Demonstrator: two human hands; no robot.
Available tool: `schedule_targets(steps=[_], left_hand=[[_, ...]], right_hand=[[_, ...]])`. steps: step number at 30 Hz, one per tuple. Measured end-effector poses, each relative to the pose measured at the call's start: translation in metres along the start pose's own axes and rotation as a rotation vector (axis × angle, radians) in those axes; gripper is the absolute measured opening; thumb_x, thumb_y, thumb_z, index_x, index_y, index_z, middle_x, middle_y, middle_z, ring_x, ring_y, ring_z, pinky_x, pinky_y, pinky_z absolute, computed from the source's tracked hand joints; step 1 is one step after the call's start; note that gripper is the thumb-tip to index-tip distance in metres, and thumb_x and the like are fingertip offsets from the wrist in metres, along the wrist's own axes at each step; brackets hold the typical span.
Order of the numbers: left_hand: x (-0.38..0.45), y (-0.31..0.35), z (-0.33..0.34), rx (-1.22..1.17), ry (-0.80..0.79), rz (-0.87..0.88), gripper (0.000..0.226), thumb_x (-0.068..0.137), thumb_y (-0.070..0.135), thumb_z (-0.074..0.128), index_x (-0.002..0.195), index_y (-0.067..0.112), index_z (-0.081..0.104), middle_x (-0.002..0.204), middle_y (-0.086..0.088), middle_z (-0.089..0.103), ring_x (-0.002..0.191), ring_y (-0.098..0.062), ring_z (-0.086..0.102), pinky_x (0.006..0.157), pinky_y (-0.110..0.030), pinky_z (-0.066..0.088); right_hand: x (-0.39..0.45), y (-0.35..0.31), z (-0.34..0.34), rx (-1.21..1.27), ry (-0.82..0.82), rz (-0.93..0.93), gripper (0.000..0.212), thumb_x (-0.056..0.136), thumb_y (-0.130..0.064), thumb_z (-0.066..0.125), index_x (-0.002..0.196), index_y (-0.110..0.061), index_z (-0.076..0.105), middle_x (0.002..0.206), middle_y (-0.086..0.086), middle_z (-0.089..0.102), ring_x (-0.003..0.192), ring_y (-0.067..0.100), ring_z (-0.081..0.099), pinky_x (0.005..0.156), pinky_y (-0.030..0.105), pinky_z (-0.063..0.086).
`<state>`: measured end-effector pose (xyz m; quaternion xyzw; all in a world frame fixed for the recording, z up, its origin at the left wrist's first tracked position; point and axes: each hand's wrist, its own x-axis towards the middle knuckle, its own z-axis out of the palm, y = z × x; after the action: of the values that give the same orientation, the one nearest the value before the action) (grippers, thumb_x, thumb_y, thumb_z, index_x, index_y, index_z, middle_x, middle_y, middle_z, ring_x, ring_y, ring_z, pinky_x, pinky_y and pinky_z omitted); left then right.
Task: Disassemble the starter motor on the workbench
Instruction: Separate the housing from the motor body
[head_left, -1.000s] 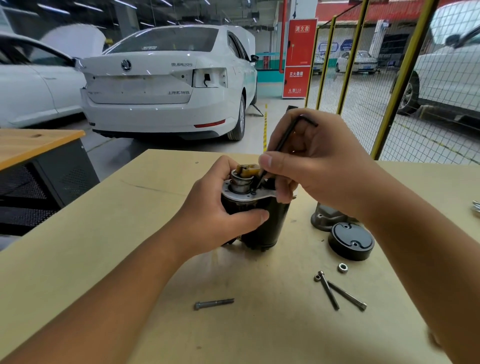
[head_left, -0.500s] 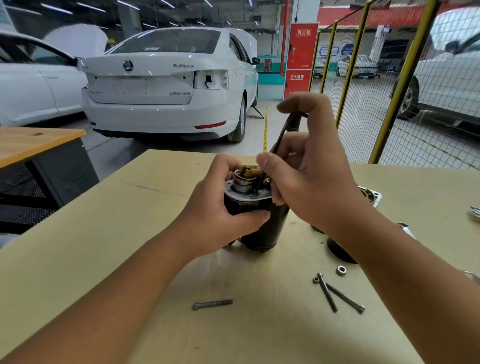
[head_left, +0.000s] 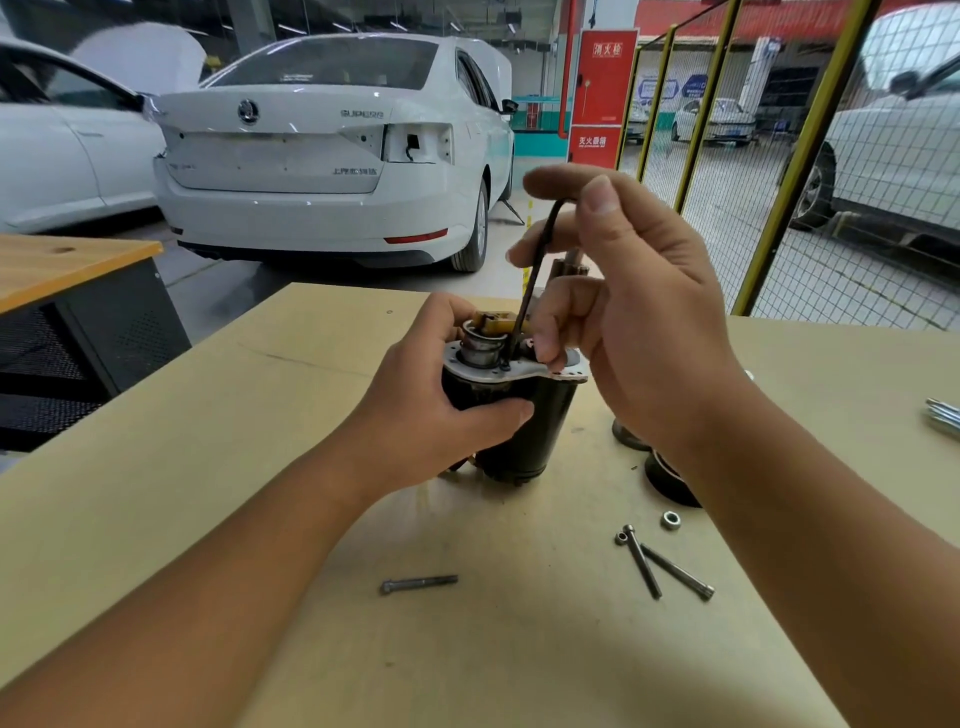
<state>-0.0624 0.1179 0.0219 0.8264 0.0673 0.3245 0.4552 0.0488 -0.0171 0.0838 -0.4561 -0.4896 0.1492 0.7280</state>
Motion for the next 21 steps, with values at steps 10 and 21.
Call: schedule_targets(steps=[10,21], left_hand=[[-0.001,0.003,0.002,-0.027,0.004,-0.002,0.053,0.073,0.023,0.085,0.112,0.030,0.050,0.106,0.015,0.072,0.102,-0.011,0.072,0.087,-0.031,0.061],[-0.002,0.000,0.009,0.002,0.064,-0.037,0.053,0.069,0.030,0.085,0.107,0.031,0.048,0.103,0.016,0.068,0.100,-0.009,0.071,0.085,-0.033,0.063]], right_hand=[[0.004,0.007,0.003,0.225,0.045,0.158,0.022,0.109,-0.031,0.041,0.103,-0.014,0.055,0.073,0.010,0.060,0.041,0.018,0.042,0.047,0.025,0.037],[-0.004,0.021,0.007,-0.236,0.172,0.051,0.013,0.090,-0.015,0.077,0.080,-0.009,0.070,0.057,0.006,0.064,0.047,0.016,0.060,0.048,0.029,0.049]])
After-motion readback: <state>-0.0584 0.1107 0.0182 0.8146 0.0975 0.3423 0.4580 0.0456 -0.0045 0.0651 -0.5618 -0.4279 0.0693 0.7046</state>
